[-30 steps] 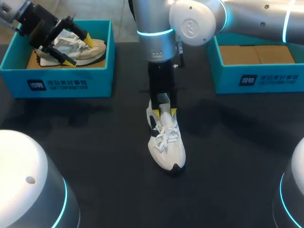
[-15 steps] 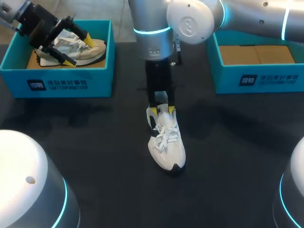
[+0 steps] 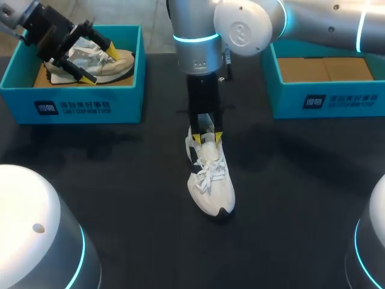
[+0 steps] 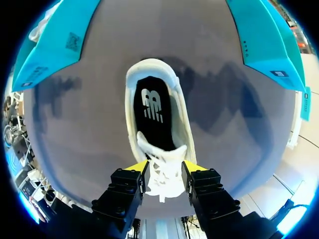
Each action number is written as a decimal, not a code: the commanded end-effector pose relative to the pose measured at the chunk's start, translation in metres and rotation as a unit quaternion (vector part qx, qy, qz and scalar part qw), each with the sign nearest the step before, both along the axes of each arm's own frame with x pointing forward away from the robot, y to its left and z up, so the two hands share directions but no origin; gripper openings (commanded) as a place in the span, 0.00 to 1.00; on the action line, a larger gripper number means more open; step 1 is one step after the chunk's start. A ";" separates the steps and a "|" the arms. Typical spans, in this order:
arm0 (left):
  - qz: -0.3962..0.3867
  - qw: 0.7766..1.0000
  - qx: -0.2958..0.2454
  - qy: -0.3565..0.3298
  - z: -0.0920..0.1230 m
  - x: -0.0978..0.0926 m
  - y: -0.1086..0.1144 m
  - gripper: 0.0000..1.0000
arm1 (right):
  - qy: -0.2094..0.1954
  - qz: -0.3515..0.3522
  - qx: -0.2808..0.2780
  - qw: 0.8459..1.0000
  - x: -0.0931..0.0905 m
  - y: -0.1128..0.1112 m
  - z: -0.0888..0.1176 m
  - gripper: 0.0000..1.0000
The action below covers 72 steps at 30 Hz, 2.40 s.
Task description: Take the shoe out of the shoebox, open the shoe tongue, remove and reinsert the insole, then place the shoe into the shoebox
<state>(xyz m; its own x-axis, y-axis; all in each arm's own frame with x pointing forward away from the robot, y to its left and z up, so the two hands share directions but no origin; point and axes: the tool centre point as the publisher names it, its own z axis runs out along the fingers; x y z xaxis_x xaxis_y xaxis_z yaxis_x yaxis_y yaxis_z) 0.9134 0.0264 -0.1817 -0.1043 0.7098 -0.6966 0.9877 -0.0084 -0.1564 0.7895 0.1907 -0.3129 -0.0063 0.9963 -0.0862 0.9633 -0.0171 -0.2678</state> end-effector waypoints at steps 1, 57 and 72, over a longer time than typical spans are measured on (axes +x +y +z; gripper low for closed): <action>0.000 1.000 0.002 0.000 0.000 0.000 0.000 1.00 | -0.006 0.001 0.003 1.000 -0.001 -0.001 -0.001 0.42; 0.000 1.000 0.002 0.000 0.000 0.000 0.000 1.00 | -0.075 0.513 0.049 0.854 0.030 0.032 0.032 0.42; 0.000 1.000 0.002 0.000 0.000 0.000 0.000 1.00 | -0.075 0.513 0.049 0.854 0.030 0.032 0.032 0.62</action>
